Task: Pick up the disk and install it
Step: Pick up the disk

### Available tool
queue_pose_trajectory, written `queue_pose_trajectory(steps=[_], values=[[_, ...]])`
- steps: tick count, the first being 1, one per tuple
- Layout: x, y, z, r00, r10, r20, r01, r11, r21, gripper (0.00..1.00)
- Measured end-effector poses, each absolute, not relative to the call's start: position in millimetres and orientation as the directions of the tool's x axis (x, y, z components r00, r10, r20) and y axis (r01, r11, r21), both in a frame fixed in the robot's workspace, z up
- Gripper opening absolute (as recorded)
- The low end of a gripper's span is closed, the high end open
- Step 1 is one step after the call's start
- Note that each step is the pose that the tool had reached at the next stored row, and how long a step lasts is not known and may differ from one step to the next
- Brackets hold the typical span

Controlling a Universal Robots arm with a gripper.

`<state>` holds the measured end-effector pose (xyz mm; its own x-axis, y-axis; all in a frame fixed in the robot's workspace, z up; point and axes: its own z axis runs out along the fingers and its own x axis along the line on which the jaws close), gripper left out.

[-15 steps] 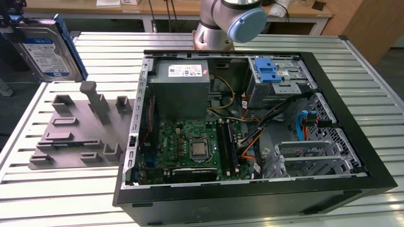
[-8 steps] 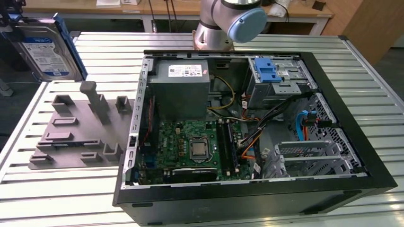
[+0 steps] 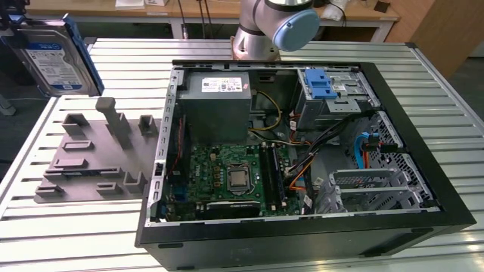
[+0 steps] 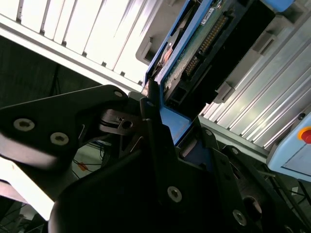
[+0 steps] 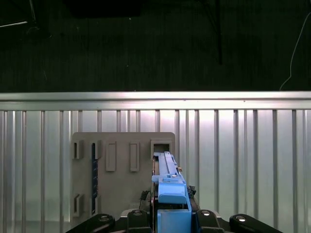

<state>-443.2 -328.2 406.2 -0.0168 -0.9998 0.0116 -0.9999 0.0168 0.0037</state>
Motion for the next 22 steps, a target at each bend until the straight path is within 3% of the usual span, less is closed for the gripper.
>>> queue_pose_trajectory(steps=[22], values=[[-443.2, -328.2, 413.9, -0.017, -1.000, 0.012, -1.000, 0.017, 0.004, 0.36]])
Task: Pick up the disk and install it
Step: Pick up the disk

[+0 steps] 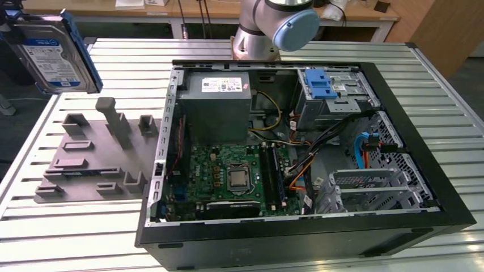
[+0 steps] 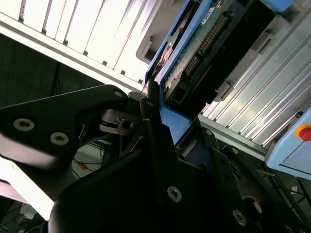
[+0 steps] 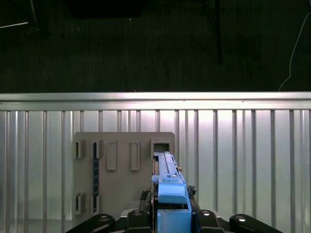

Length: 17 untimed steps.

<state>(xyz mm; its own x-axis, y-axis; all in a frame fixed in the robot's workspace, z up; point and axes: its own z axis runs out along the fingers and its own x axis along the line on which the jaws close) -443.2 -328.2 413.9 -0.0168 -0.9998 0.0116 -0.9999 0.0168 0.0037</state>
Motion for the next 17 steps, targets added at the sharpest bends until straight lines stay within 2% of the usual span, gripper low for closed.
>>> queue_pose_trajectory(steps=[17], values=[[-443.2, -328.2, 420.8, -0.017, -1.000, 0.012, -1.000, 0.017, 0.004, 0.36]])
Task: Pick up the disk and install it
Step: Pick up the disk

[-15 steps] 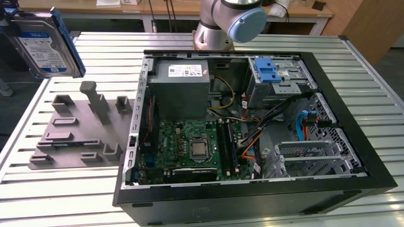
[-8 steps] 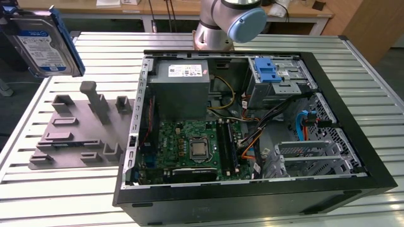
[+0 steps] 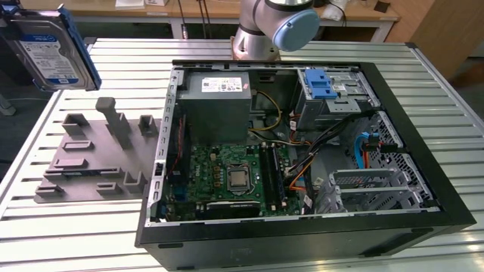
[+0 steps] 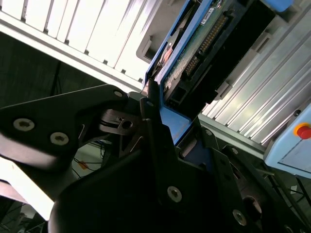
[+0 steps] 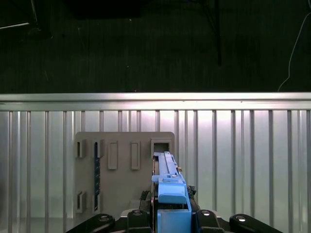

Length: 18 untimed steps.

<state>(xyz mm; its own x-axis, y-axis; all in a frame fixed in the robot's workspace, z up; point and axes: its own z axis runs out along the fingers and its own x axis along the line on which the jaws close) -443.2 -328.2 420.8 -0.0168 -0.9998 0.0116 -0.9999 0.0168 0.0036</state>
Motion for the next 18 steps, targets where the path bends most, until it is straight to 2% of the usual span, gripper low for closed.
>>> queue_pose_trajectory(steps=[18], values=[[-443.2, -328.2, 428.0, -0.017, -1.000, 0.012, -1.000, 0.017, 0.004, 0.36]])
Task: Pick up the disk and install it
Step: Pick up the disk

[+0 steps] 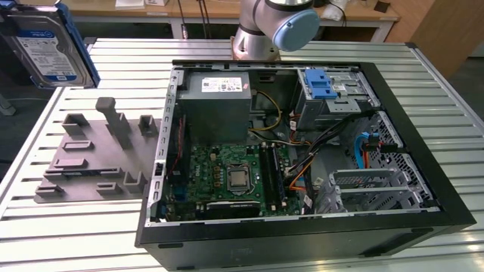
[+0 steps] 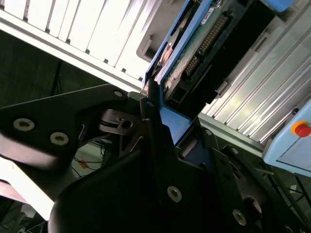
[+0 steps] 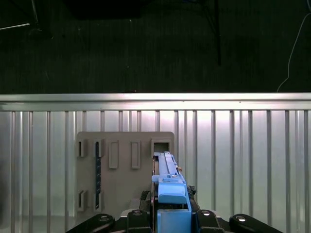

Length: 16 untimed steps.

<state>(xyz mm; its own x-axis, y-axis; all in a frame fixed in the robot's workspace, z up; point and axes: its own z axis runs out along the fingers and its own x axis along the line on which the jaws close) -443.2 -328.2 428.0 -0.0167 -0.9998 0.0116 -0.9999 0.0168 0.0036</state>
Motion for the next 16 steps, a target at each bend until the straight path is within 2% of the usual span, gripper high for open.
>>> queue_pose_trajectory(steps=[16], values=[[-443.2, -328.2, 433.2, -0.017, -1.000, 0.012, -1.000, 0.017, 0.004, 0.36]])
